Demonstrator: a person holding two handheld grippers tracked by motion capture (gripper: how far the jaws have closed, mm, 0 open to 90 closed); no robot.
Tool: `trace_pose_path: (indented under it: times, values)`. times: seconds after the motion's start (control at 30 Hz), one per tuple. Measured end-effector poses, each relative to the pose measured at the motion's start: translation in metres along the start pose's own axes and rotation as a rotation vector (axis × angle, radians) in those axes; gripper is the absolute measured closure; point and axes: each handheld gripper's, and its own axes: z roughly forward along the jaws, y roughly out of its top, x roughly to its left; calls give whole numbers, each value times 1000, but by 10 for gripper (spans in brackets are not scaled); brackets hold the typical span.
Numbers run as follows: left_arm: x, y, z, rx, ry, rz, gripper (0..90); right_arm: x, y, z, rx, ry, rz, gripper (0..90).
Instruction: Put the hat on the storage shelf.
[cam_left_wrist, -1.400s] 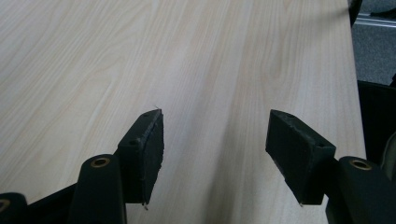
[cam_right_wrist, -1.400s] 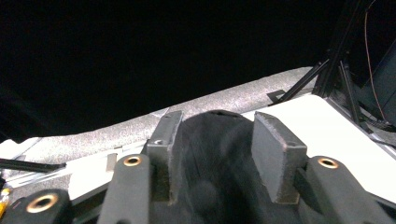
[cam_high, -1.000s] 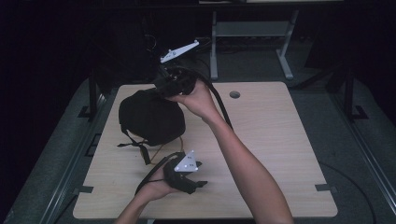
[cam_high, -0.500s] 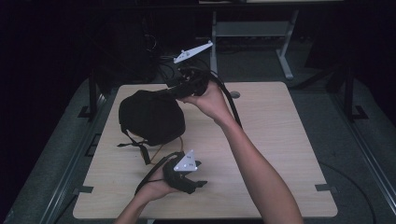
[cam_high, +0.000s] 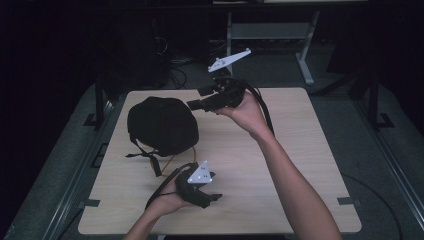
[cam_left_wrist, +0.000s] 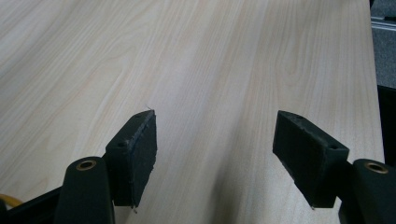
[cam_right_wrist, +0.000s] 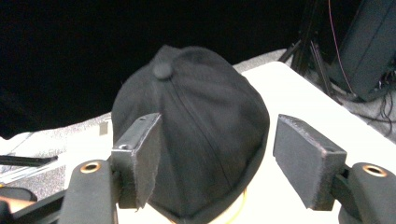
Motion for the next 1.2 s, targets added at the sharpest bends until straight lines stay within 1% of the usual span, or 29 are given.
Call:
trace_pose_path:
  times: [0.03,0.07,0.13,0.17,0.23,0.27,0.3,0.33,0.43,0.47,0.57,0.63,0.67,0.7,0.73,0.77,0.8,0.83,0.87,0.93,0.97,1.03,1.1,1.13,1.2]
  values:
    - [0,0,0,0,0,0,298,0,0,0,0,0,0,310]
    - [0,0,0,2,0,1,298,-2,-5,-5,-2,-6,8,306]
    - [0,0,1,1,1,-5,293,-3,-7,-8,-4,-8,9,304]
    - [-1,0,2,-4,2,-11,293,-5,-11,-12,-8,-12,15,298]
    - [-1,0,2,-5,3,-9,289,-5,-13,-14,-9,-14,18,296]
    - [-1,0,2,6,4,-9,285,-7,-18,-18,-8,-17,26,283]
    - [-1,0,2,6,4,-9,284,-7,-18,-18,-8,-17,26,283]
    - [0,0,3,6,4,-8,283,-8,-24,-22,-6,-21,30,280]
    - [-1,0,3,1,5,-13,281,-9,-28,-25,-5,-25,34,273]
    - [-1,0,2,3,7,-7,281,-10,-32,-27,-3,-28,40,270]
    - [-2,0,4,-10,10,-24,277,-13,-43,-35,-2,-41,50,261]
    - [-1,0,4,-6,11,-24,276,-13,-45,-37,1,-43,51,258]
    - [0,0,3,13,16,-5,275,-15,-51,-42,4,-50,60,256]
    - [0,0,3,13,16,-5,274,-15,-51,-42,4,-50,60,256]
    - [0,-1,4,6,18,-15,275,-16,-56,-47,7,-55,63,252]
    - [0,-1,4,6,18,-15,275,-16,-56,-47,7,-55,63,252]
    - [-1,-1,5,1,18,-23,275,-16,-62,-50,12,-62,70,248]
    - [0,-1,4,4,19,-21,275,-16,-64,-52,12,-64,70,248]
    - [-1,-1,5,-9,20,-36,274,-17,-68,-54,12,-68,72,248]
    - [-1,-1,5,-10,24,-38,275,-18,-74,-58,14,-72,83,248]
    - [-1,-1,5,-10,24,-38,275,-18,-74,-58,14,-72,83,248]
    - [0,-1,5,-4,26,-32,275,-20,-83,-63,14,-77,94,245]
    - [0,-2,5,-3,28,-34,275,-20,-85,-64,12,-77,96,245]
    - [1,-2,5,-1,31,-33,275,-21,-92,-67,20,-81,101,243]
    - [1,-2,5,2,31,-38,274,-23,-99,-70,20,-89,105,243]
